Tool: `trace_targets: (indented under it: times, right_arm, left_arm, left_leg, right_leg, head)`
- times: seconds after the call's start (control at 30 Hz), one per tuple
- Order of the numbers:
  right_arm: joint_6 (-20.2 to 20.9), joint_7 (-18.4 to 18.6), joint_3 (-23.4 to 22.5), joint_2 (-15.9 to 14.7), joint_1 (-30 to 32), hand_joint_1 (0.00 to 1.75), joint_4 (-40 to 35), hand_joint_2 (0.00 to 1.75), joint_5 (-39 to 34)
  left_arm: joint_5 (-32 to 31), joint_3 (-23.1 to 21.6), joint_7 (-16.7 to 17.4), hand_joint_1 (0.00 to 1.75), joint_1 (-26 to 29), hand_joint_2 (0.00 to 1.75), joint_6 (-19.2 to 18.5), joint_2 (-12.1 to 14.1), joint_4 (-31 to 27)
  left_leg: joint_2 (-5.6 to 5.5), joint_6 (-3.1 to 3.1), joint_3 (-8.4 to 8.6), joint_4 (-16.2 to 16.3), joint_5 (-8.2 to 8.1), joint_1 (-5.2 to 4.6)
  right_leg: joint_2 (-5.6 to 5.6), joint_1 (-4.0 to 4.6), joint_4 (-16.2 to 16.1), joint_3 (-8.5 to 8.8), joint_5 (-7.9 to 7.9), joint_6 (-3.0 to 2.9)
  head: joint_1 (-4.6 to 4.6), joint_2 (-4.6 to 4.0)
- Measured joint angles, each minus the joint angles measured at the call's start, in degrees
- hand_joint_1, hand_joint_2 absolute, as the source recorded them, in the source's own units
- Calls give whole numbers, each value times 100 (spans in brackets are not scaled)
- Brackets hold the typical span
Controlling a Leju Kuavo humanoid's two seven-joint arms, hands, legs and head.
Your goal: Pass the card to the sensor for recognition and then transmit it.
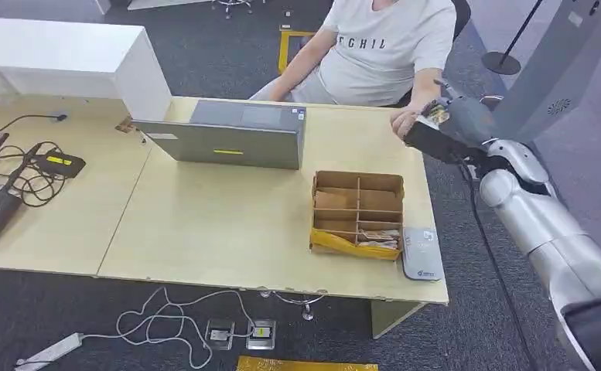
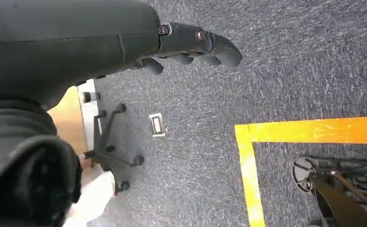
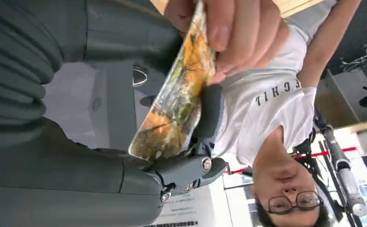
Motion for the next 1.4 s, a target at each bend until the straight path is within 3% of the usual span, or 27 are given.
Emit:
trace_targets:
  times: [0.23,0.43,0.63,0.8,0.83,1.0,1.23,1.3,1.4]
  right_arm:
    - [-26,-41,-98,-46,176,0,33,0,83]
    - [-4,164,-203,-140,456,0,-282,0,120]
    - [436,667,-431,-597,863,0,-1238,0,48]
    - [1145,1470,-618,-1182,1316,0,-2283,0,-275]
    - [1189,1602,-673,-1372,1448,0,-2576,175,-336]
    - [1294,2031,-951,-2079,1991,0,-3745,175,-542]
    - [1272,2166,-1106,-2573,2430,0,-4715,175,-584]
    - [1149,2175,-1128,-2638,2551,0,-4877,175,-581]
    - [643,2243,-1165,-2671,2957,0,-5121,175,-411]
  left_arm:
    - [0,-20,0,0,1,0,20,0,0]
    - [54,-39,13,0,2,0,-11,0,0]
    - [155,-39,109,0,15,0,28,2,0]
    - [251,-39,184,0,16,0,100,2,2]
    - [277,-39,186,0,27,0,120,2,2]
    - [380,-39,184,0,44,0,190,2,2]
    - [417,-39,184,0,41,0,214,-2,2]
    - [428,-37,184,0,39,0,234,-9,2]
    - [455,-37,194,0,37,0,284,-26,2]
  left_leg:
    - [1,0,0,0,0,0]
    - [2,0,2,1,0,0]
    - [2,0,1,1,-2,-1]
    - [-7,2,6,3,-3,-3]
    - [-9,3,3,3,-4,-3]
    - [13,-8,11,2,-19,-3]
    - [13,-8,11,1,-18,-2]
    - [13,-8,12,1,-18,-1]
    - [10,-8,11,0,-18,1]
  right_leg:
    - [1,0,0,0,0,0]
    - [2,0,0,-1,0,0]
    - [3,-2,-2,0,0,0]
    - [-7,-3,-5,3,0,0]
    - [-10,-4,-5,2,0,0]
    - [13,-4,-5,1,0,0]
    - [12,-3,-3,1,0,0]
    - [12,-1,-3,3,-1,-1]
    - [9,1,-3,7,-3,-1]
  head:
    - [2,0]
    - [-2,0]
    - [0,0]
    - [0,0]
    - [0,0]
    - [-2,0]
    - [-2,0]
    - [0,0]
    - [2,0]
